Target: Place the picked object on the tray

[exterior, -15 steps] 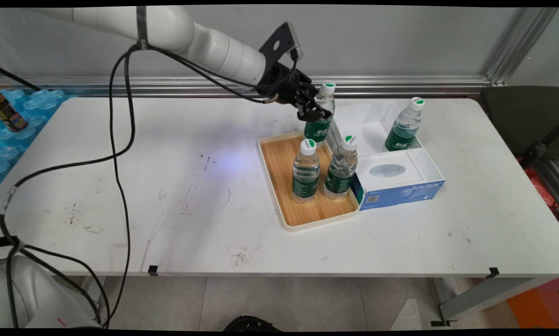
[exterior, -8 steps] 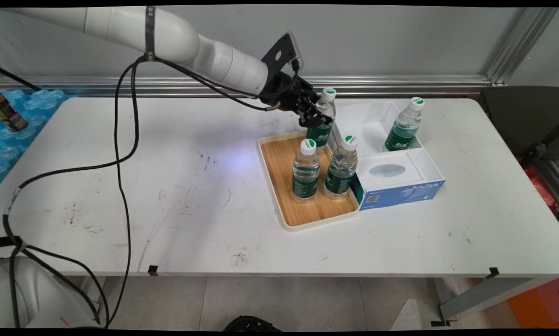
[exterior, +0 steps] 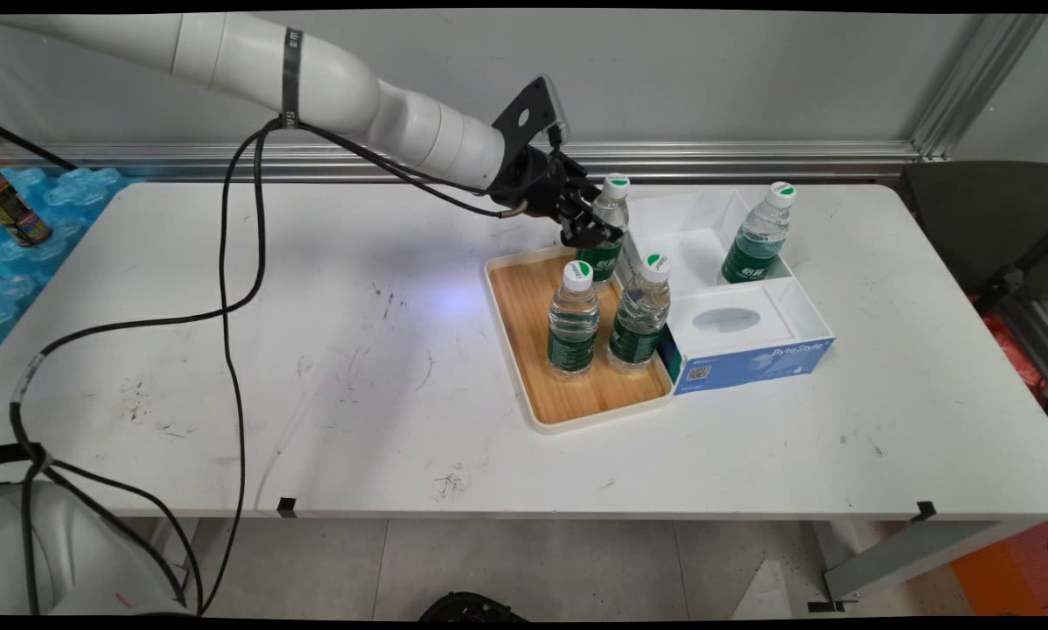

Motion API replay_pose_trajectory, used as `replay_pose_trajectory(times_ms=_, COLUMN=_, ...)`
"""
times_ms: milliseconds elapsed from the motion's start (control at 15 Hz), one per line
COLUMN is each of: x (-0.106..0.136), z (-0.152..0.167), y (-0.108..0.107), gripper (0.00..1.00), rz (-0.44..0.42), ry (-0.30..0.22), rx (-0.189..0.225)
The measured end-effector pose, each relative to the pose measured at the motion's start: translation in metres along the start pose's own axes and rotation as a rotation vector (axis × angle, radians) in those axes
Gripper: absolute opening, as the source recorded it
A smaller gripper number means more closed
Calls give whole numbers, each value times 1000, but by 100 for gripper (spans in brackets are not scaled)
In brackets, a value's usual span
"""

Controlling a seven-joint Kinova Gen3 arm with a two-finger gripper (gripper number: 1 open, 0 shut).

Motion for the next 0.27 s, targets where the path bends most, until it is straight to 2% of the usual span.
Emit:
replay_pose_trajectory(times_ms=67, x=0, z=0, y=0, gripper=100, rz=0, ry=0, rx=0)
replay_pose_trajectory(times_ms=267, x=-1, z=0, y=2, gripper=100, rz=-1, ry=-3, rx=-2)
